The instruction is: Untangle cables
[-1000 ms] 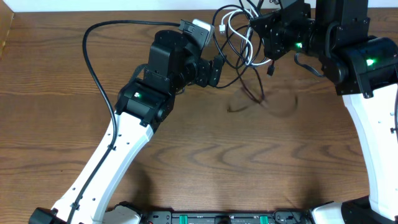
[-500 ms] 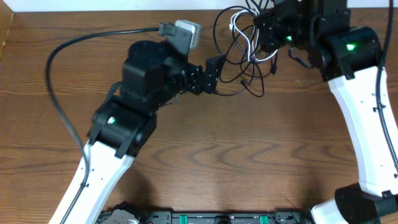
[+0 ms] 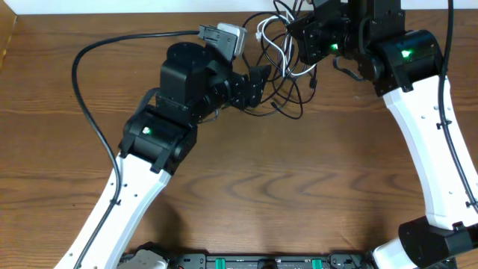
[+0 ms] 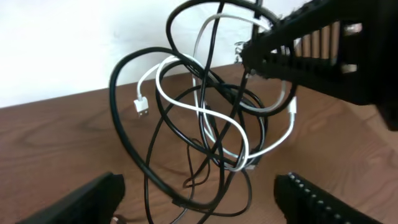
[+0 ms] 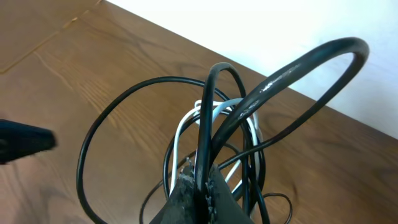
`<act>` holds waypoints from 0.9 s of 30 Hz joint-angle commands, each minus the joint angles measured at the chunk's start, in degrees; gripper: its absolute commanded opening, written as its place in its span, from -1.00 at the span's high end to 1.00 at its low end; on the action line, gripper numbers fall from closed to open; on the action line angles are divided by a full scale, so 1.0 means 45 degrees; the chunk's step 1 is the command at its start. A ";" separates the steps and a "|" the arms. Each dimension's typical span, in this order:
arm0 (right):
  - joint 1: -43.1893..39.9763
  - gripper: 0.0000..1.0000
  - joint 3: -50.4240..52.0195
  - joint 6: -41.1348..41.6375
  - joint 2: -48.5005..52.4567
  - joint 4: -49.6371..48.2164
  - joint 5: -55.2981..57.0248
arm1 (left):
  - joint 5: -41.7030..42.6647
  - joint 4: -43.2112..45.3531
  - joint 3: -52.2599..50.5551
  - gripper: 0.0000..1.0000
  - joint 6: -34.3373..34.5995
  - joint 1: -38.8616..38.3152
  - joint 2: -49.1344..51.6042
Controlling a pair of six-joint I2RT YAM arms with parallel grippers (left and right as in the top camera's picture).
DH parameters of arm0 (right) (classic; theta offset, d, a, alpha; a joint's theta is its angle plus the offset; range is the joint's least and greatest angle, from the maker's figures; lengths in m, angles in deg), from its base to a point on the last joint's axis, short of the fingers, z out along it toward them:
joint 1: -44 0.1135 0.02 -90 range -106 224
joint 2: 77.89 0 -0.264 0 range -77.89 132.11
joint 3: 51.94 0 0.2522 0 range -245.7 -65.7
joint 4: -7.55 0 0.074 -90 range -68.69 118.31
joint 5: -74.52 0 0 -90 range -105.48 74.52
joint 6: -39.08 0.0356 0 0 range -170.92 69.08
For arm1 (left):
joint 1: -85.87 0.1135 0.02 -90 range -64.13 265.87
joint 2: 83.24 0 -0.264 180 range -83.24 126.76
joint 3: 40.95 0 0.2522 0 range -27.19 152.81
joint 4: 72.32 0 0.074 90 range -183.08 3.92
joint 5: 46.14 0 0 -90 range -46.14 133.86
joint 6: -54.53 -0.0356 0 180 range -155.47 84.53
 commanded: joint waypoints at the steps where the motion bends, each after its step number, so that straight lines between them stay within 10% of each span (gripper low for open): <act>1: 0.0121 0.98 -0.0073 0.0034 -0.0175 -0.0248 -0.0835 | -0.0593 0.0160 0.0301 -0.60 0.0102 -0.0015 0.0311; 11: 0.0131 0.98 -0.0073 0.0170 -0.0219 -0.0282 -0.1025 | -0.1205 0.0160 0.0301 -0.56 -0.0185 -0.0005 0.0777; 14: 0.0136 0.98 -0.0073 0.0301 -0.0219 -0.0291 -0.1209 | -0.1214 0.0165 0.0301 -0.03 -0.0189 -0.0005 0.0797; 20: 0.0136 0.98 -0.0073 0.0466 -0.0311 -0.0287 -0.2030 | -0.1253 0.0243 0.0301 -0.01 -0.0189 -0.0005 0.0801; 27: 0.0121 0.98 -0.0073 0.0447 -0.0772 -0.0253 -0.1836 | -0.2069 0.0194 0.0301 0.79 -0.0185 -0.0005 0.0797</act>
